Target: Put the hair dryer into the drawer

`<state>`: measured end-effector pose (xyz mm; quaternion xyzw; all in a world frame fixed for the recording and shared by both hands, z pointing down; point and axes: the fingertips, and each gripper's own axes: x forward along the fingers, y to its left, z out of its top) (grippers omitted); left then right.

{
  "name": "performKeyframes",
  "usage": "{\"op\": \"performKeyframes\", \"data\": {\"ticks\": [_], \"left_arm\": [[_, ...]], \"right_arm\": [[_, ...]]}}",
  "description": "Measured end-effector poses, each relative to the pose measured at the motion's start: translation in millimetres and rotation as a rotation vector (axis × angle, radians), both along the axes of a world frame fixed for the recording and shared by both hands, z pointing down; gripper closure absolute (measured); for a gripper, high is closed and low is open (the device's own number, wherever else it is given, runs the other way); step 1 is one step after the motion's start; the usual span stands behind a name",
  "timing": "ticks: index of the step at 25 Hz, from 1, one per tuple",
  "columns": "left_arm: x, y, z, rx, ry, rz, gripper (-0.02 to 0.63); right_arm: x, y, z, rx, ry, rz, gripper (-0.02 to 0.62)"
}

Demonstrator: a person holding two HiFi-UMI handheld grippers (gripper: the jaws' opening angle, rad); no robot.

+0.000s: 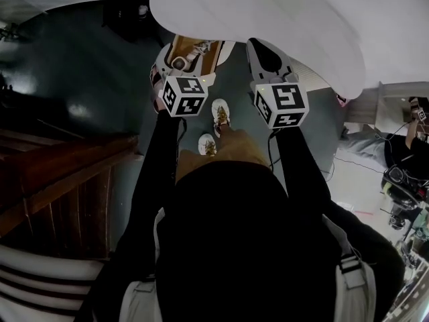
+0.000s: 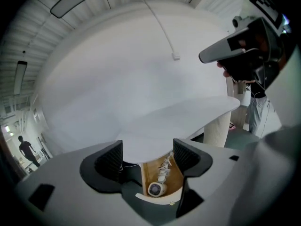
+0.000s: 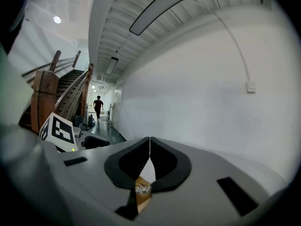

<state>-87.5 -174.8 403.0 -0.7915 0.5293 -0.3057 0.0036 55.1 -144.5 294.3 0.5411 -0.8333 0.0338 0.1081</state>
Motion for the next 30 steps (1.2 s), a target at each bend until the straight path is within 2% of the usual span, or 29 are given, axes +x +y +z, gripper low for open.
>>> {"op": "performKeyframes", "data": {"ticks": [4,10,19,22,25,28,30], "left_arm": [[-5,11,-36,0.055,0.082,-0.007,0.264],[-1,27,-93,0.147,0.166,0.023,0.264],[21,39,-145,0.252,0.234,0.103,0.267],[24,43,-160,0.295,0.275,0.103,0.353],[24,47,-177,0.338,0.292,0.103,0.398],[20,47,-189,0.376,0.299,0.099,0.535],[17,47,-193,0.391,0.301,0.094,0.585]], "right_arm": [[-6,9,-21,0.044,-0.016,0.005,0.569],[-17,20,-39,0.076,-0.052,-0.001,0.569],[-24,20,-62,0.137,-0.058,-0.003,0.569],[-23,24,-67,0.164,-0.043,-0.005,0.569],[-21,28,-72,0.193,-0.029,-0.005,0.569],[-20,28,-77,0.207,-0.028,-0.001,0.569],[-22,29,-79,0.211,-0.027,0.002,0.569]]}}
